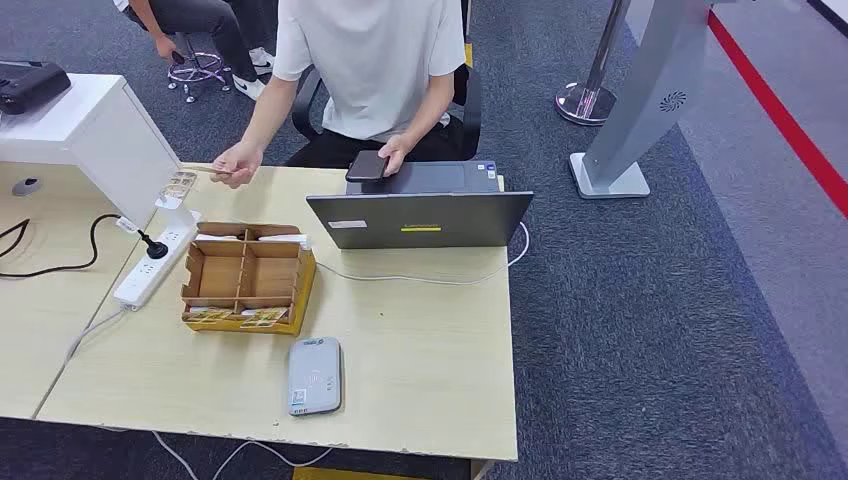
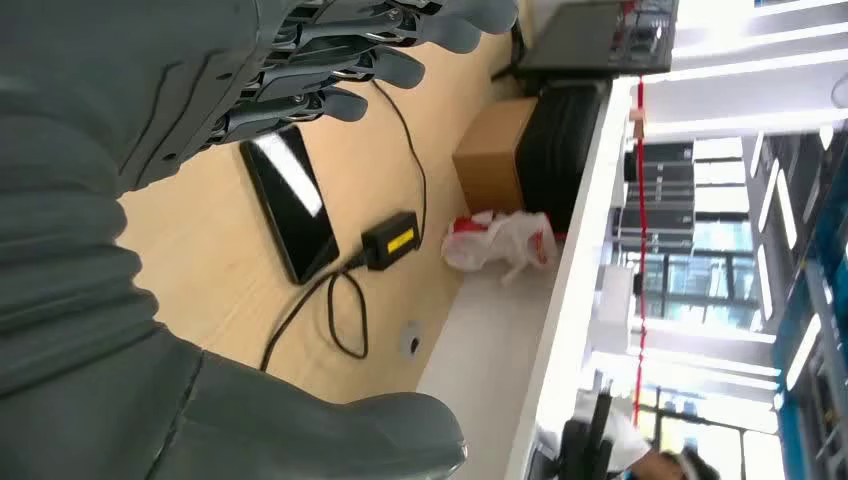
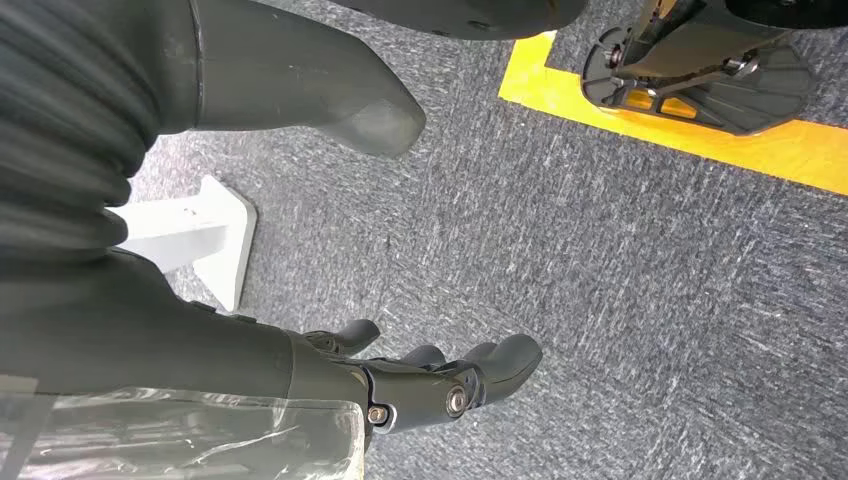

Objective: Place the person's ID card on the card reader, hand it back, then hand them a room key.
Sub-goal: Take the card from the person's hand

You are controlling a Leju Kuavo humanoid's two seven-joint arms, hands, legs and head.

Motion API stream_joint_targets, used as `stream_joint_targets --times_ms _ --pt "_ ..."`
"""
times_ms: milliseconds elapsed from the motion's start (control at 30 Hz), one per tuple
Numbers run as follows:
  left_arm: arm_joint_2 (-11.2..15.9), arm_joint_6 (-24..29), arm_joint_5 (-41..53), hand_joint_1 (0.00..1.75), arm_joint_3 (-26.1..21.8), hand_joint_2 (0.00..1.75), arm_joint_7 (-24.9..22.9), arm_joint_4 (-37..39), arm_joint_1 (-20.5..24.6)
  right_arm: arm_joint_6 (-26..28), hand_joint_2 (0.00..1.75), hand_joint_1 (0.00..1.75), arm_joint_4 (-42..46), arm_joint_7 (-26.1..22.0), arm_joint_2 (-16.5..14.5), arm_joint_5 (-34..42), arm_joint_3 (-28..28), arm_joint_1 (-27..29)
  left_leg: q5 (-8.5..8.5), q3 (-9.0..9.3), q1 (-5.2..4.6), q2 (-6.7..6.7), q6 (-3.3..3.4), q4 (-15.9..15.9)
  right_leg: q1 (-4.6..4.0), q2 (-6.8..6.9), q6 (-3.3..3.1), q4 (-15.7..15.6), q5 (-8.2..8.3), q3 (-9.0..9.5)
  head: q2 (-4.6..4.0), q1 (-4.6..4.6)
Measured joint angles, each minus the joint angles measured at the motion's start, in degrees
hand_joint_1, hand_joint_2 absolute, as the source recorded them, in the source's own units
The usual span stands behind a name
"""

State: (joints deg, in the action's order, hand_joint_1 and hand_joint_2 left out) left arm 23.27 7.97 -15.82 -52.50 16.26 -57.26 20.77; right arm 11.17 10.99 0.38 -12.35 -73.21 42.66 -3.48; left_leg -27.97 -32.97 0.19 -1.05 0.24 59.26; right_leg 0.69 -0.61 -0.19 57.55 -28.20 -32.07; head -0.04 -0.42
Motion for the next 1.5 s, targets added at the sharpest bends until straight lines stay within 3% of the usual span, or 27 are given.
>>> stream_joint_targets --times_ms 900,1033,1500 --pt "-4.39 7.90 42.50 0.00 35.37 1.75 -8.14 0.44 14.33 -0.58 1.75 0.00 0.00 0.91 -0.09 -0.88 -0.40 -0.19 0.02 -0.02 -0.01 0.09 -0.02 0.02 0.00 -0.12 0.04 0.00 0.06 -0.04 -0.02 0.01" --pt "-4.97 9.14 49.37 1.75 40.65 1.75 -9.48 1.08 16.35 -0.62 1.75 0.00 0.00 0.98 -0.09 -1.11 -0.68 -0.19 0.02 -0.02 -0.01 0.09 -0.02 0.03 0.00 -0.13 0.04 0.01 0.06 -0.04 -0.01 -0.01" --pt "-7.05 12.23 73.55 1.75 58.72 1.75 -13.55 3.64 22.99 -0.87 1.75 0.00 0.00 1.55 -0.09 -1.86 -1.52 -0.19 0.04 -0.02 -0.02 0.09 -0.01 0.05 0.00 -0.14 0.08 0.01 0.10 -0.05 -0.01 0.00"
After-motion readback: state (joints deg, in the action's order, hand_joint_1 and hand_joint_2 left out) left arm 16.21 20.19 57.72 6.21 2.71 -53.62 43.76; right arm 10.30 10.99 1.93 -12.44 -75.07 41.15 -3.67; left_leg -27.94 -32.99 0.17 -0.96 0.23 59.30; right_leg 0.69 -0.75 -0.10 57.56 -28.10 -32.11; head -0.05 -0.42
